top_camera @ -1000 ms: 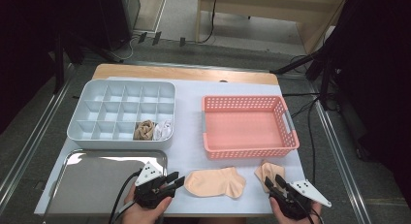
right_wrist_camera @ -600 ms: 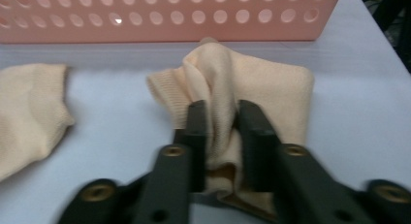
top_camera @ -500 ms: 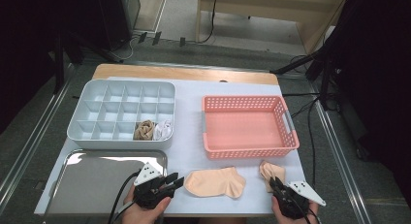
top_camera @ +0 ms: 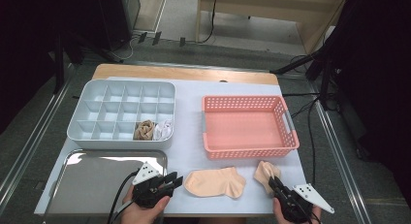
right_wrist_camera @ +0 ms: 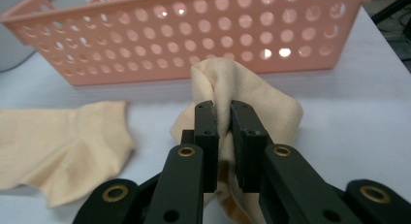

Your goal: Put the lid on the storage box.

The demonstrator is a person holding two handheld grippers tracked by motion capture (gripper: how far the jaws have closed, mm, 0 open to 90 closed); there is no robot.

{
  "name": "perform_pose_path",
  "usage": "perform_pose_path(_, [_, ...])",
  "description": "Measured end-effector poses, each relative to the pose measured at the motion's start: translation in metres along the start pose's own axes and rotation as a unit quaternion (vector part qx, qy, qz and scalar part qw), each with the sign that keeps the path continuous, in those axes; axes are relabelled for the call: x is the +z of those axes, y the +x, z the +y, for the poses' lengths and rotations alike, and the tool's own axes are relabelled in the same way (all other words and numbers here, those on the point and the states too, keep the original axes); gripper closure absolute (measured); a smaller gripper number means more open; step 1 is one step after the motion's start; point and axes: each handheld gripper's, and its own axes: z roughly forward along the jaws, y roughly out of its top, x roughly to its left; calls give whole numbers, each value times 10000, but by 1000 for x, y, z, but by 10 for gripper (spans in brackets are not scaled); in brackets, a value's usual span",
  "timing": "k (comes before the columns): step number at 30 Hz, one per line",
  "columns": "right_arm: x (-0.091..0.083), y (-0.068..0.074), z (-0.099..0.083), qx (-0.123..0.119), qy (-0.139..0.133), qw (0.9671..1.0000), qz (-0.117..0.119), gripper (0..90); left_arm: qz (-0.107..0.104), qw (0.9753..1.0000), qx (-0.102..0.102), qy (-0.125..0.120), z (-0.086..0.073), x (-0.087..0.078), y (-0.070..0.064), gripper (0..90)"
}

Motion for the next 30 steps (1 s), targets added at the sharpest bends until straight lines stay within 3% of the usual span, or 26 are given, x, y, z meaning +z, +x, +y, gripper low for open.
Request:
perform_pose_path(8, [-13,39,12,-438,-263,9968,612,835,-41,10000,6,-25,1,-1,-1,684])
perform_pose_path(14, [1,73,5,-605,-107,9915,1146,835,-69,9999,64,-45,1,-1,-3,683])
perform_pose_path(17, [10,89,0,-749,14,9877,1374,835,-95,9999,68,-85,1,-1,-4,683])
perform_pose_path(22, [20,114,-5,-980,45,9785,1816,835,-139,9998,140,-84,2,-1,-6,682])
perform_pose_path(26, [34,123,-15,-1172,342,9721,2005,824,-190,9996,203,-67,3,1,-9,681])
perform_pose_path(30, [40,123,-23,-1058,495,9754,1869,722,-176,9989,428,3,4,4,-15,676])
